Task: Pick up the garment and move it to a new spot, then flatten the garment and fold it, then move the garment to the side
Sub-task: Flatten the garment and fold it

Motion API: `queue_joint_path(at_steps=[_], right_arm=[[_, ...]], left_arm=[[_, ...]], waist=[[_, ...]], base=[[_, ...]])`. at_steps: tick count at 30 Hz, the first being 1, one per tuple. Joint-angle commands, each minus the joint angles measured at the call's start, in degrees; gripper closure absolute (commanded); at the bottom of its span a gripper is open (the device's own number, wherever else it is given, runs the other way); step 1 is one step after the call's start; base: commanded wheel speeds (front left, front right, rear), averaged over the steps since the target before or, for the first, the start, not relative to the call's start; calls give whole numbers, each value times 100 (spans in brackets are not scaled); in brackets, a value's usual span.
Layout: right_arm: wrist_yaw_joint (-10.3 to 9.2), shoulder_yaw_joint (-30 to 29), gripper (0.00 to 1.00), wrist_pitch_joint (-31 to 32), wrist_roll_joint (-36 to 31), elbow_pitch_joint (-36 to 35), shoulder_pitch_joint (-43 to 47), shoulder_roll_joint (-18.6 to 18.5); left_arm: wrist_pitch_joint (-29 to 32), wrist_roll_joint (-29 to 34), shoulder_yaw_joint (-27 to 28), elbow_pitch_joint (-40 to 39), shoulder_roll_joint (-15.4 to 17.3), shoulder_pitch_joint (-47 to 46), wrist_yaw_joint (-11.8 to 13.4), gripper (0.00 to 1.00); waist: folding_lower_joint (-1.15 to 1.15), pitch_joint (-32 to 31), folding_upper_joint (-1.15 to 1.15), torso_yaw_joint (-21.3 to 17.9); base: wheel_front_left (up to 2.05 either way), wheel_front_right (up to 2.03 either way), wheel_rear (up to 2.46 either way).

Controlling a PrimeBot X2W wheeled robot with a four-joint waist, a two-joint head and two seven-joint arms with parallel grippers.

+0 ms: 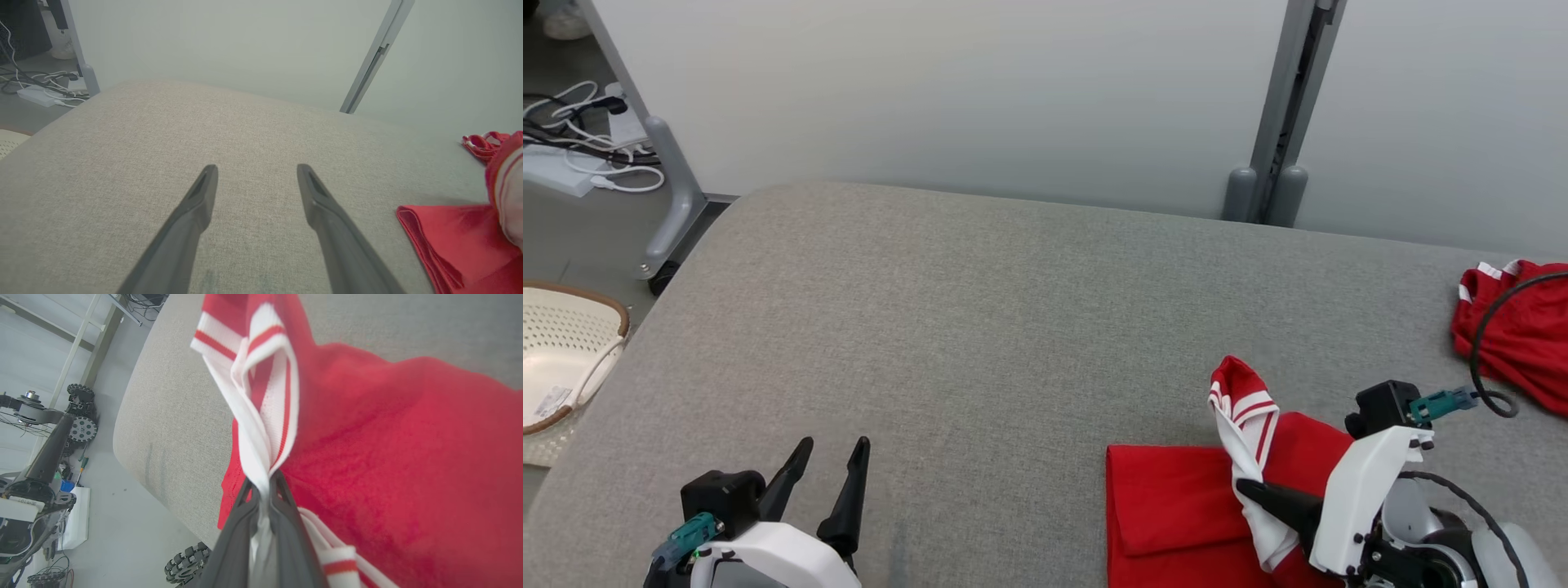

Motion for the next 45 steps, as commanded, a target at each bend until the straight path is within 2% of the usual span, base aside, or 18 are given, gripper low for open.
queue_joint_path(at_steps=[1,8,14,15,16,19,20,21,22,28,33,37,45], right_arm=[[3,-11,100,-50,46,34,-50,-3],[4,100,100,-480,240,604,-266,140],[4,321,100,-613,318,962,-368,192],[4,354,94,-638,338,1006,-376,197],[4,381,79,-681,349,1050,-389,202],[4,492,46,-738,393,1153,-427,204],[4,530,22,-762,410,1187,-441,205],[4,564,3,-759,445,1210,-453,207],[4,597,0,-766,495,1219,-462,211],[4,750,0,-966,858,917,-501,181],[4,789,0,-1231,1067,502,-464,-63],[4,741,0,-1552,1031,234,-369,-341],[4,613,0,-2155,771,-12,-224,-662]], left_arm=[[-16,-28,13,4,39,-58,-9,0],[24,-33,-14,18,73,-123,-23,0],[39,-32,-34,4,78,-161,-6,0],[39,-34,-38,0,80,-160,-8,0],[39,-38,-40,-2,82,-157,-8,0],[44,-43,-44,-5,87,-160,-7,0],[46,-47,-41,-5,91,-160,-3,0],[48,-49,-37,-7,97,-158,7,0],[50,-53,-31,-11,102,-153,16,0],[49,-72,-31,-54,111,-107,66,0],[-15,-50,0,-122,163,-62,105,0],[-107,-11,49,-205,205,-26,136,0],[-260,63,149,-354,244,14,207,0]], waist=[[0,23,0,59],[0,87,0,294],[0,123,0,410],[0,128,0,423],[0,132,0,434],[0,137,0,451],[0,137,0,450],[0,137,0,446],[0,137,0,438],[0,130,0,311],[0,94,0,132],[0,67,0,-23],[0,37,0,-316]], base=[[0,0,0],[0,0,0],[0,0,0],[0,0,0],[0,0,0],[0,0,0],[0,0,0],[0,0,0],[0,0,0],[0,0,0],[0,0,0],[0,0,0],[0,0,0]])
